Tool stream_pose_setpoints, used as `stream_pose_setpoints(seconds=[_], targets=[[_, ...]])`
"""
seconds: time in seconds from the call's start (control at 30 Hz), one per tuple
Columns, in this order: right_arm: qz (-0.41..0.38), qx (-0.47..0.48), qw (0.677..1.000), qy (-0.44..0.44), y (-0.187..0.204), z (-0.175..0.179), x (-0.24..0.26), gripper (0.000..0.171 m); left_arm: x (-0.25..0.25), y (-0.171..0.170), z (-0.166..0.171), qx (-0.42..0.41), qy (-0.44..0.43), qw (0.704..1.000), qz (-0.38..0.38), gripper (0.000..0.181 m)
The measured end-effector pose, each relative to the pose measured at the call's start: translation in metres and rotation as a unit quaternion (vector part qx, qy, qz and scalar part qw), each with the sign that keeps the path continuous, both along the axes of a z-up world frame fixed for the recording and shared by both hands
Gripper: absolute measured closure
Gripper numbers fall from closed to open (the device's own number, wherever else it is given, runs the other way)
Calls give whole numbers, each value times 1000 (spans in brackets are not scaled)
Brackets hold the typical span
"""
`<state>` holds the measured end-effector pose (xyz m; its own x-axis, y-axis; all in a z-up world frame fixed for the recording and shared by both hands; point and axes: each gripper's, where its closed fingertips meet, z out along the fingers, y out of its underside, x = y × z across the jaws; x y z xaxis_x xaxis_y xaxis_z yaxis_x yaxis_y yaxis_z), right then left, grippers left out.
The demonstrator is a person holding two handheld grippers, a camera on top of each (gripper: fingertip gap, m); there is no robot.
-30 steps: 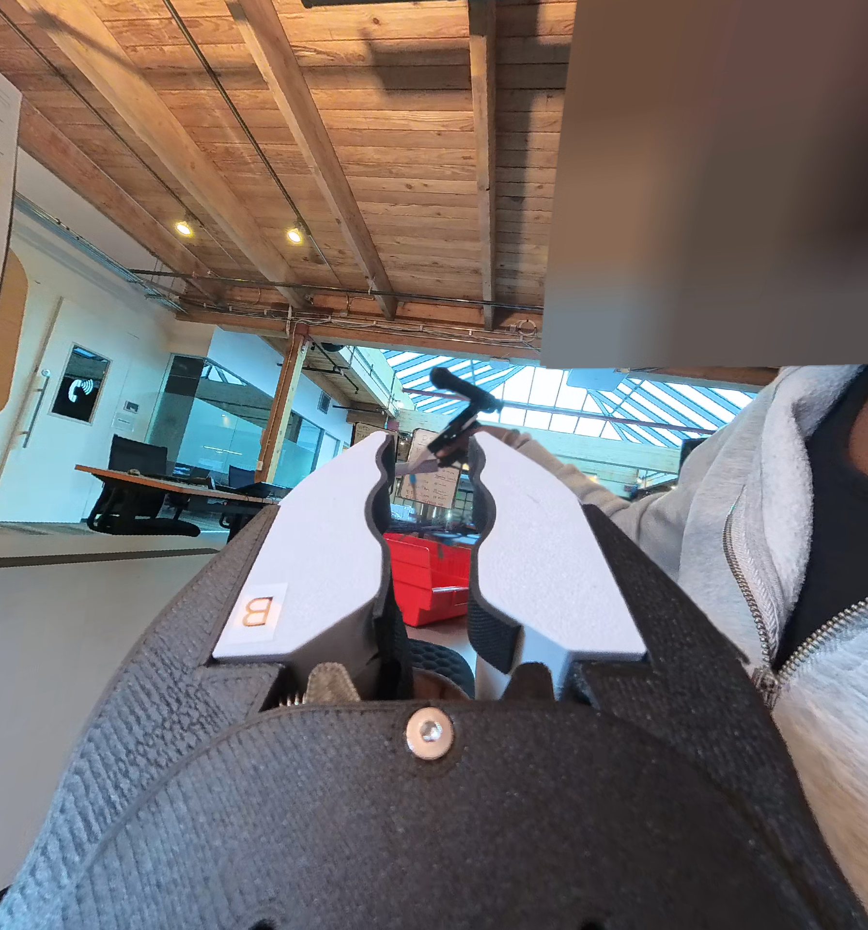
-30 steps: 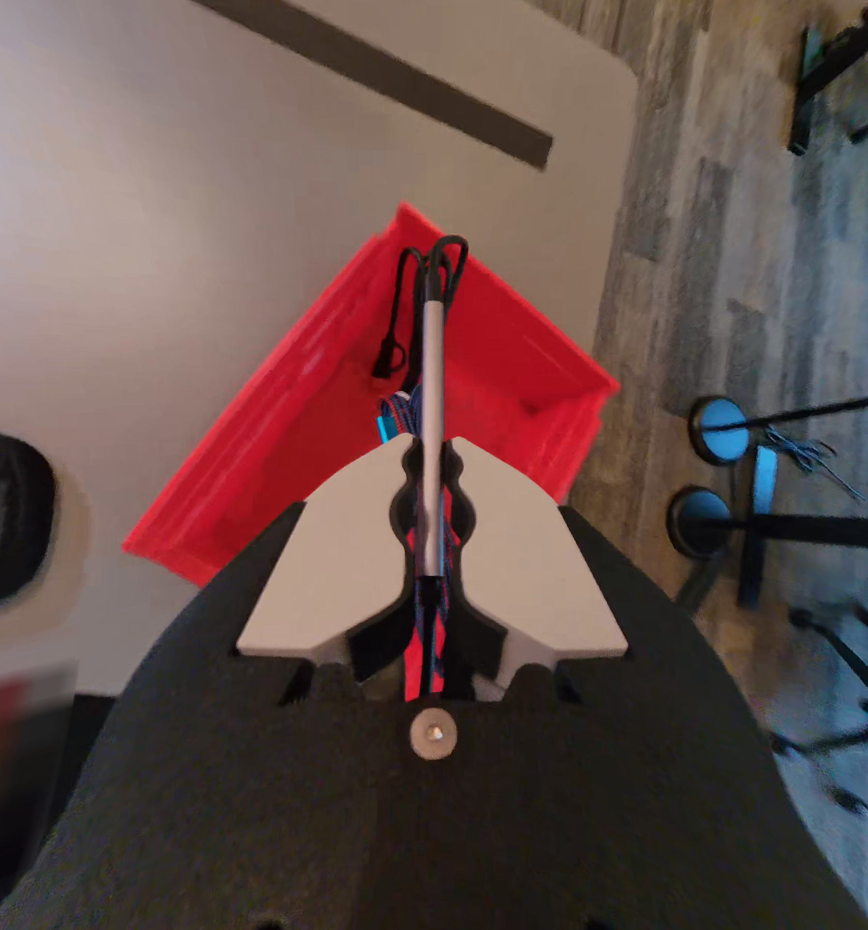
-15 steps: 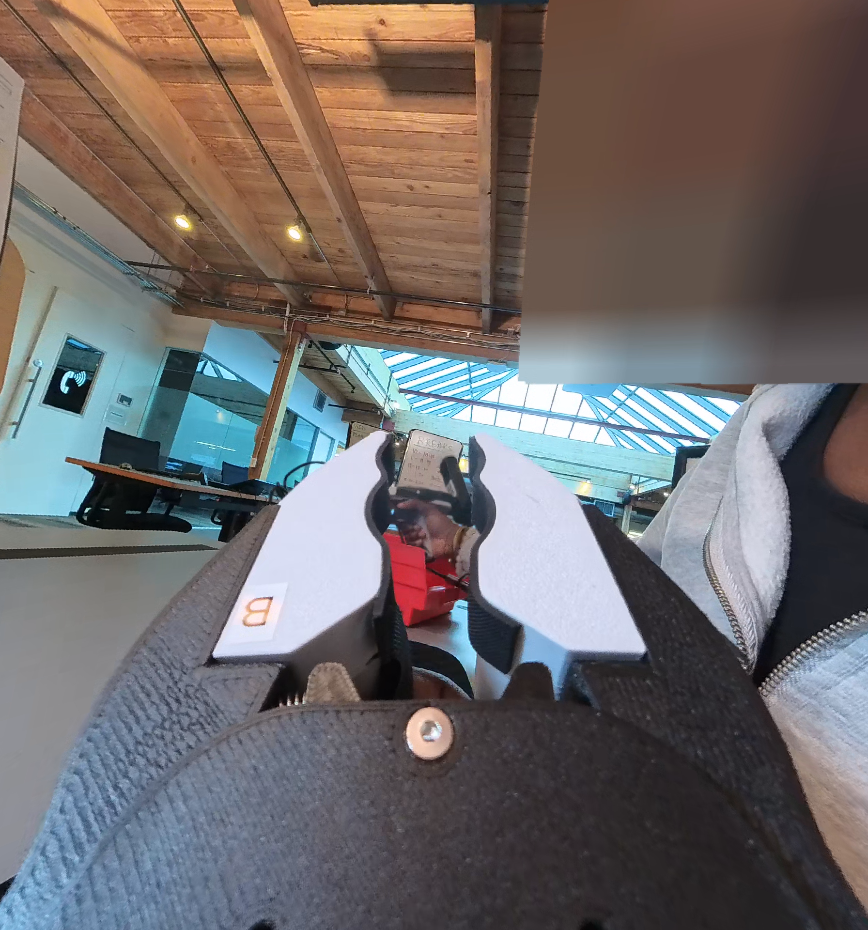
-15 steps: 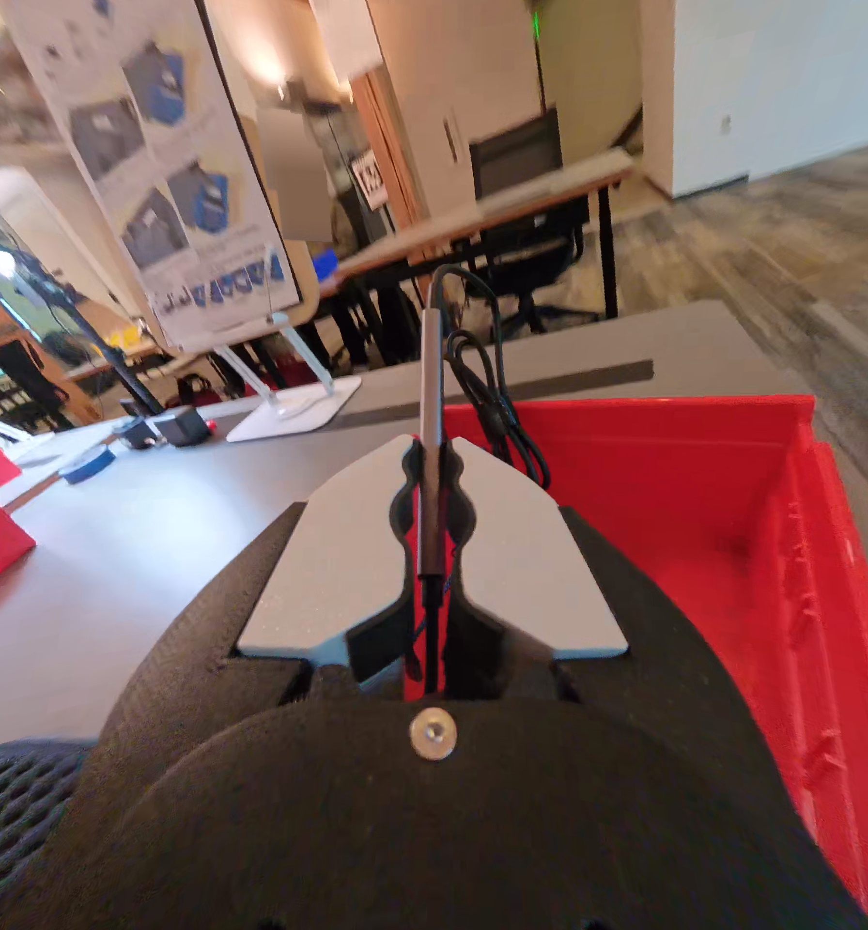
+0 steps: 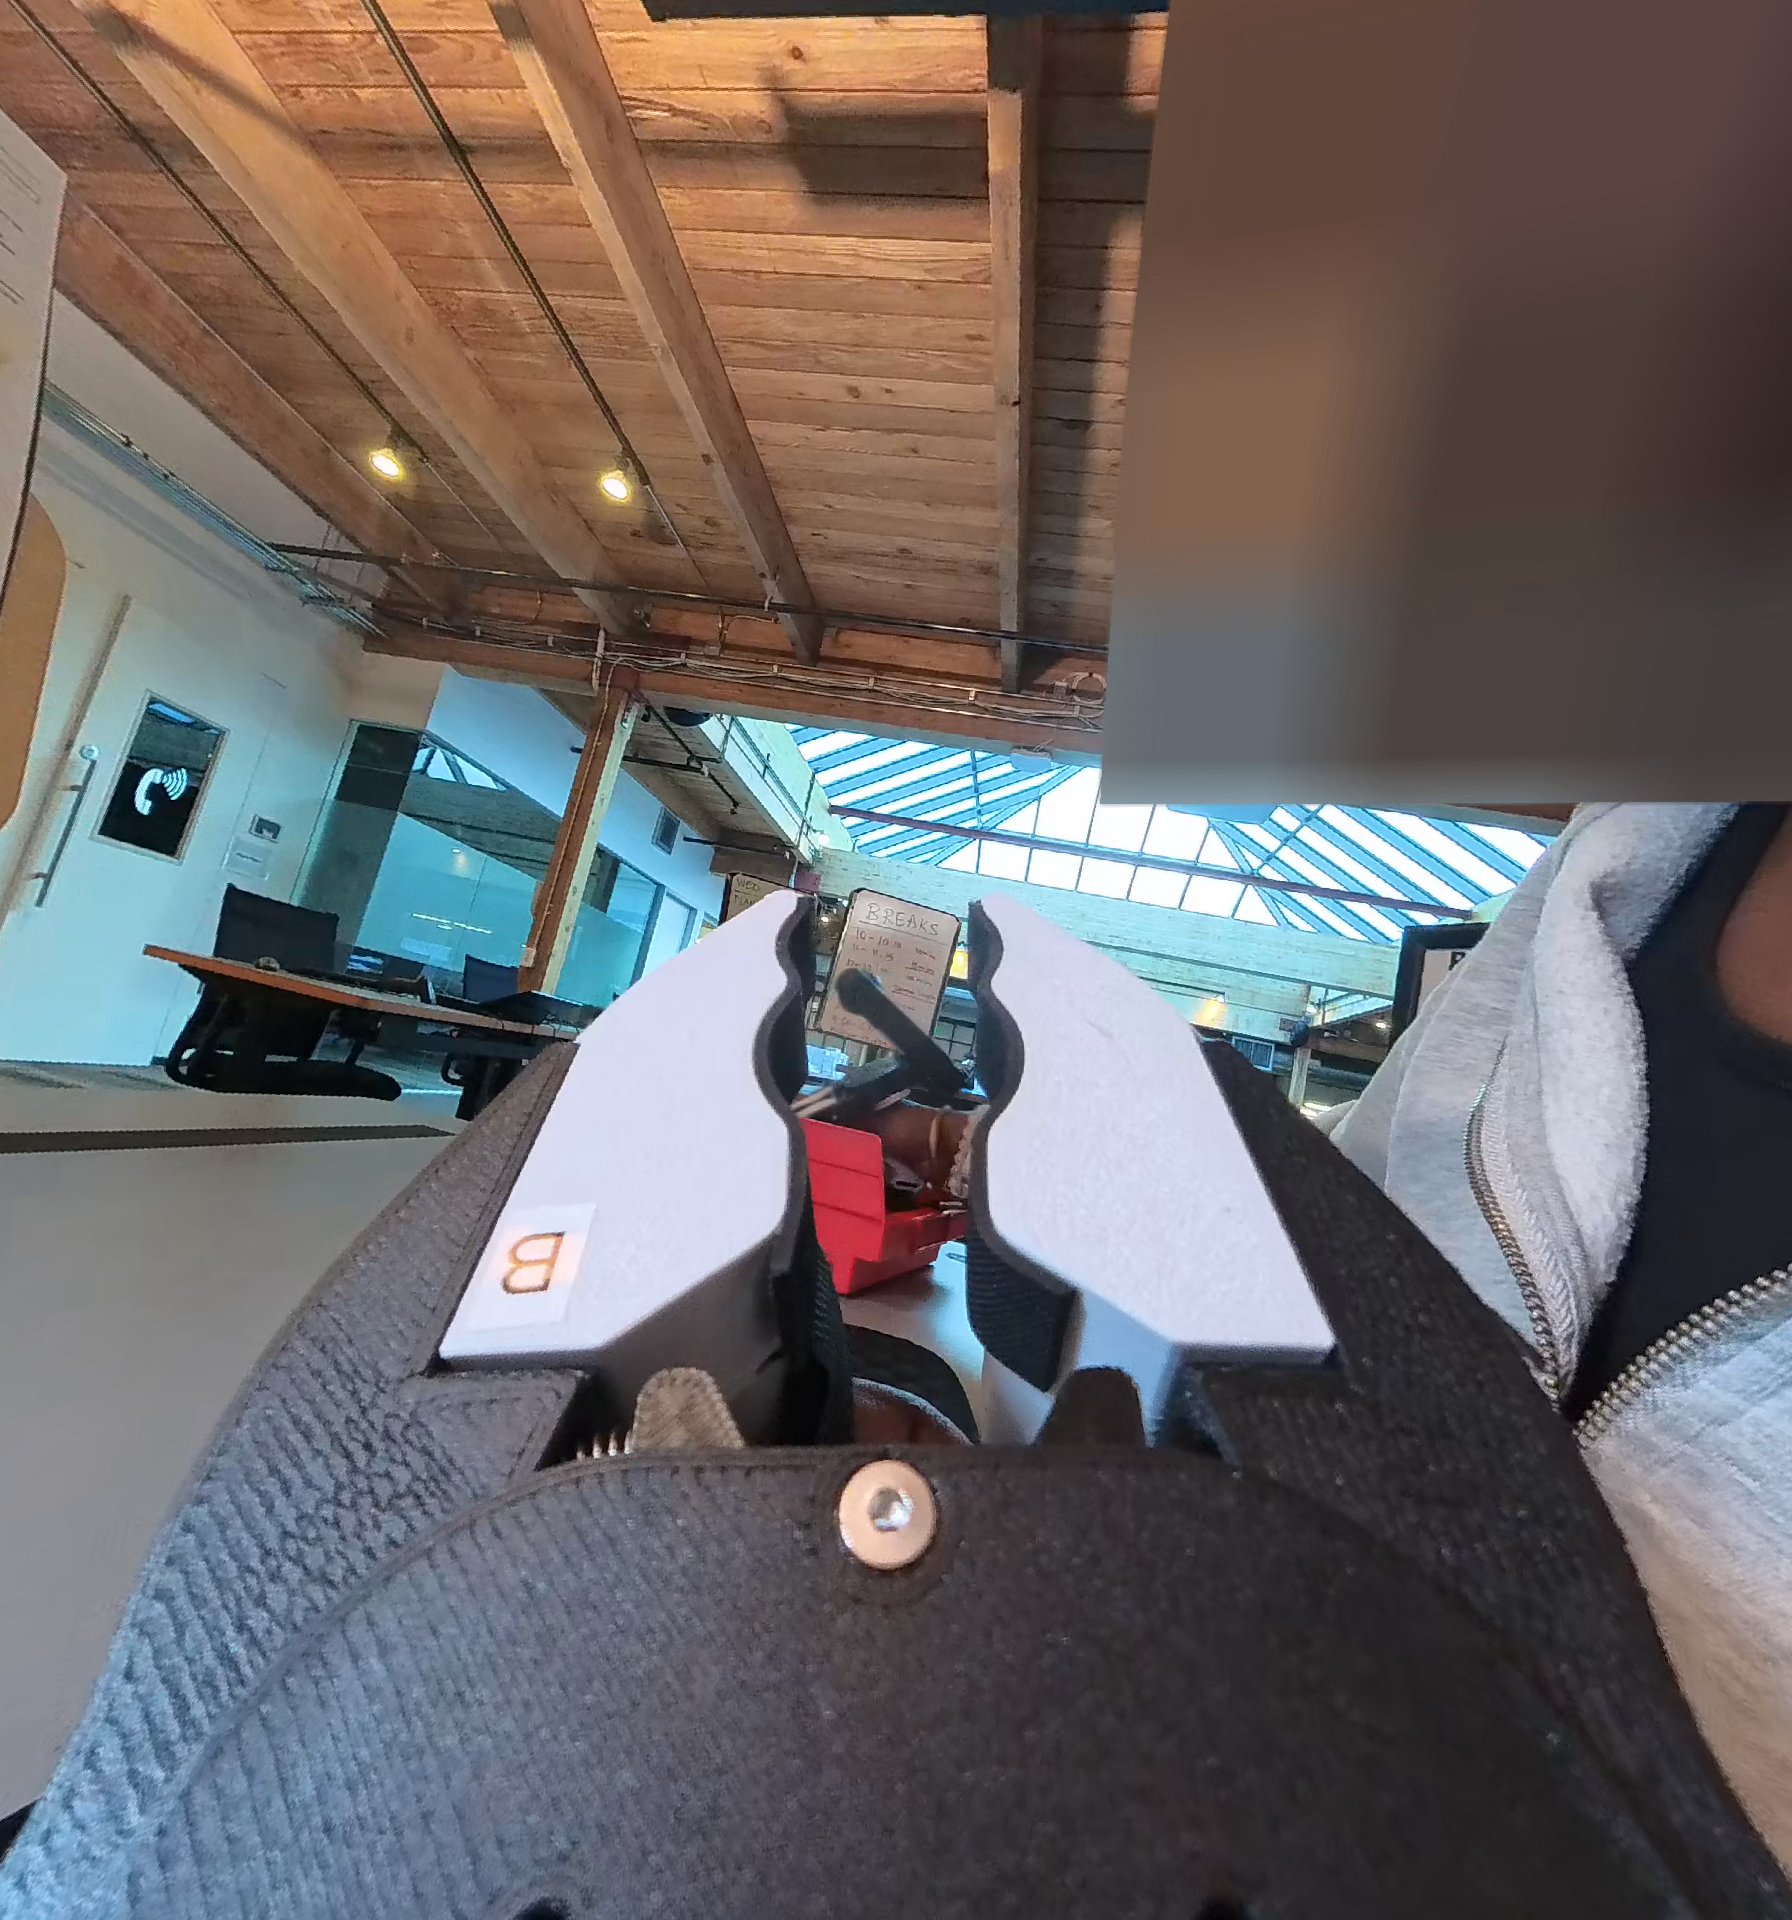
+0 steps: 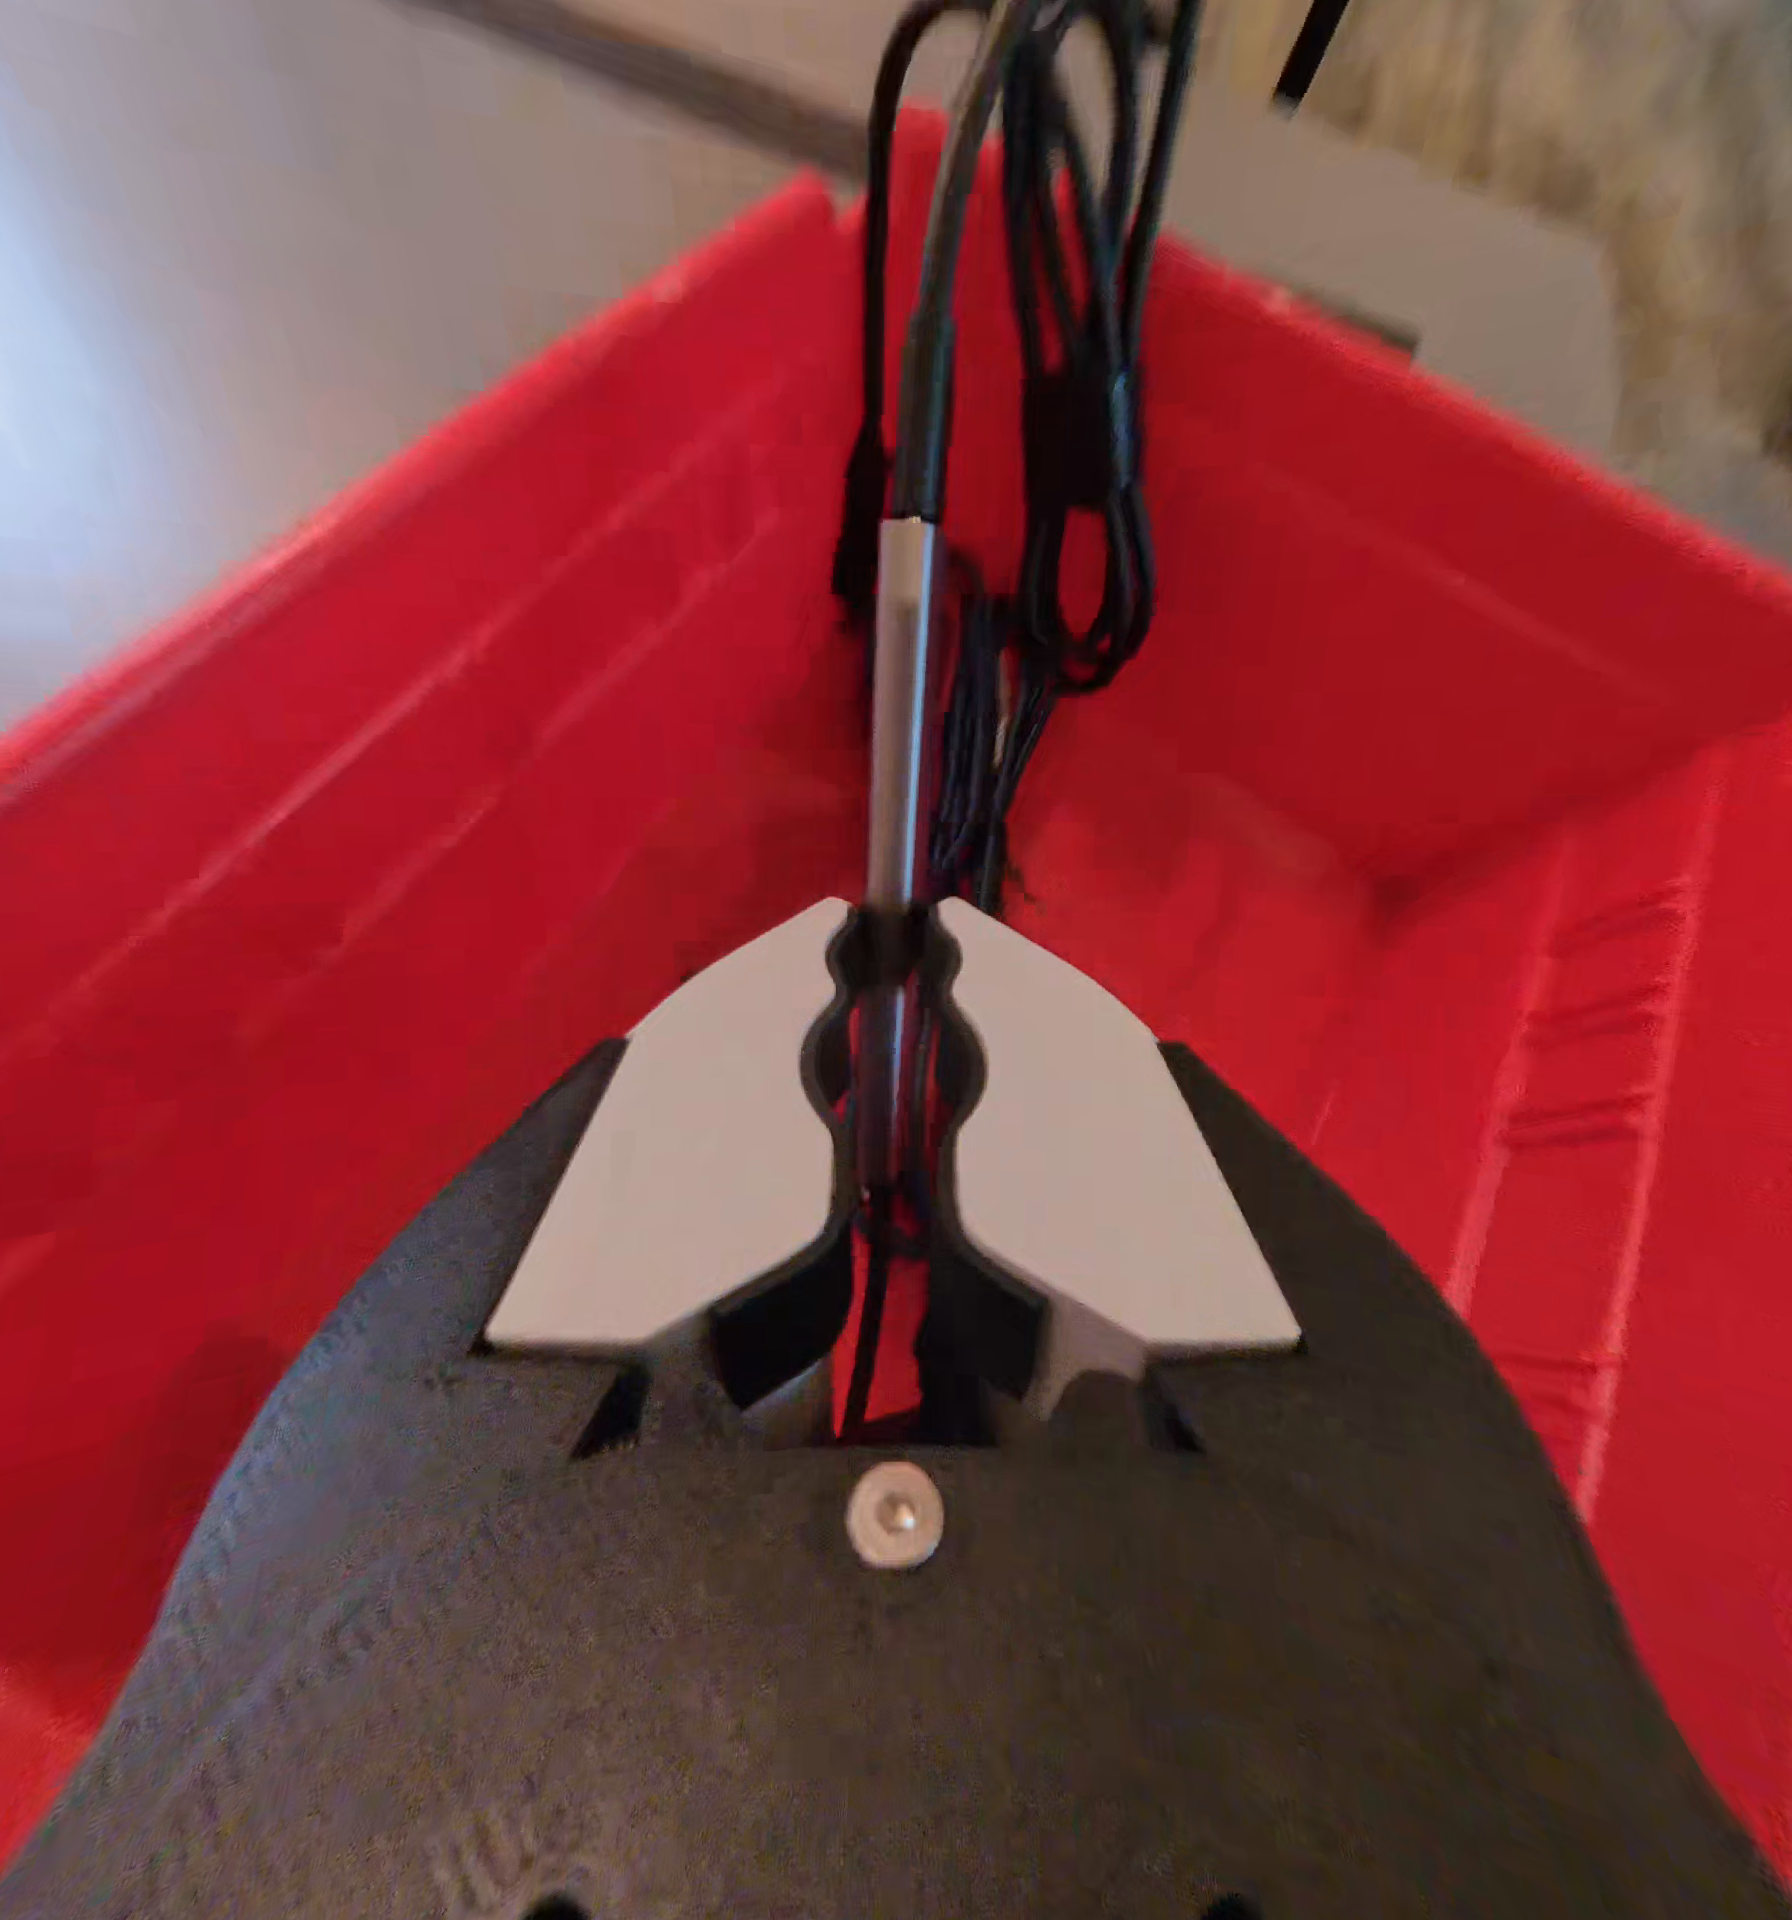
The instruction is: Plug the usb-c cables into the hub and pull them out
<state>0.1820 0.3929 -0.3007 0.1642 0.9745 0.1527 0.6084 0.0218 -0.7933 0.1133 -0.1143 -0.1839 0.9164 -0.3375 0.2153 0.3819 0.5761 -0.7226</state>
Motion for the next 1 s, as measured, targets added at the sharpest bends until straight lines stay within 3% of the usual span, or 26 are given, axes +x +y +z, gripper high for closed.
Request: stream_pose_setpoints(seconds=[0.27, 0.4, 0.47, 0.57, 0.67, 0.77, 0.93, 1.0], targets=[[44, -9, 983, -180, -16, -28, 5, 153, 0, 0, 0, -1, 1, 1000, 2, 153], [45, 0, 964, -263, -18, -29, 7, 134, 0, 0, 0, -1, 2, 1000, 2, 153], [46, -39, 964, -260, -27, -20, 4, 124, 0, 0, 0, -1, 2, 1000, 2, 153], [46, -70, 981, -175, -38, 19, -14, 107, 0, 0, 0, 0, 1, 1000, 1, 153], [16, -77, 993, -84, -36, 65, -25, 126, 0, 0, 0, 0, 1, 1000, 1, 153], [1, -74, 994, -77, -33, 84, -23, 147, 0, 0, 0, 0, 2, 1000, 2, 153], [-7, -53, 982, -179, -25, 53, -20, 146, 0, 0, -1, -1, 2, 1000, 2, 153], [-11, -52, 979, -195, -21, 39, -27, 155, 0, -1, -1, -1, 1, 1000, 3, 153]])
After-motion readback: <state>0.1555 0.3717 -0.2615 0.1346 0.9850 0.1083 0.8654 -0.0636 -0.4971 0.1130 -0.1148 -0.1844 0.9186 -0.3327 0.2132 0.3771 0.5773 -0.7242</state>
